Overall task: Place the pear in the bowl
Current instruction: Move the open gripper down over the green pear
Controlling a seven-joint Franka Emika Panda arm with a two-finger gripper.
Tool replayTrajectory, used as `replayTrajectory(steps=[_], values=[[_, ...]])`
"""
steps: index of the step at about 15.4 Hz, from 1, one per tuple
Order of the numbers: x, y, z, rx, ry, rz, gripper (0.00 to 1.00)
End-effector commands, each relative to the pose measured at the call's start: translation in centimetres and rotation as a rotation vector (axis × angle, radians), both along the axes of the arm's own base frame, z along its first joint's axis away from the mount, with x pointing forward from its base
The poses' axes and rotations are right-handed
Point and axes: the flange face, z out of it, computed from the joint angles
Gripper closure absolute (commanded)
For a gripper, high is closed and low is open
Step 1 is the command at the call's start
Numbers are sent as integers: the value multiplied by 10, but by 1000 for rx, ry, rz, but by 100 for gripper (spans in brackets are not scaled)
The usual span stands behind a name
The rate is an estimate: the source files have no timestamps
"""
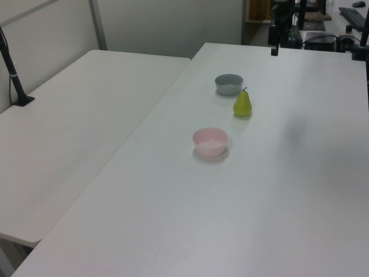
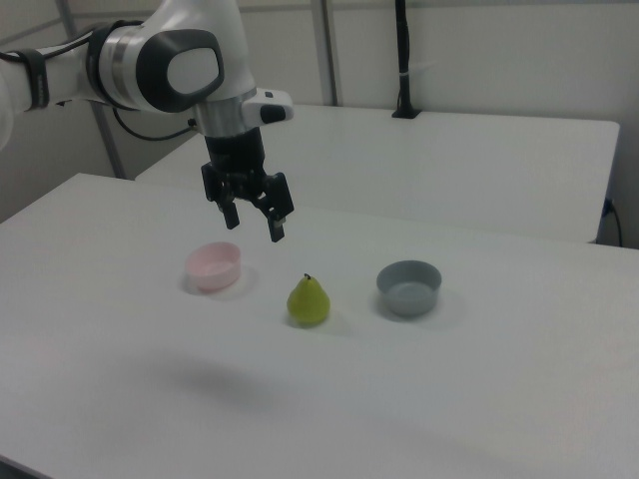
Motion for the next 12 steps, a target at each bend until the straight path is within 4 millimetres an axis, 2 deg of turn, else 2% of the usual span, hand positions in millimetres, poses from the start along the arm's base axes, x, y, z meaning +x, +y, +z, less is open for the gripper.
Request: replayTrajectory(steps=[1,8,10,12], values=[[8,-1,-5,-16,16,7,0],[22,-10,-7,-14,10,6,0],[35,-15,-18,-6,14,-7,0],[45,-17,-39,-5,37,-7,0]])
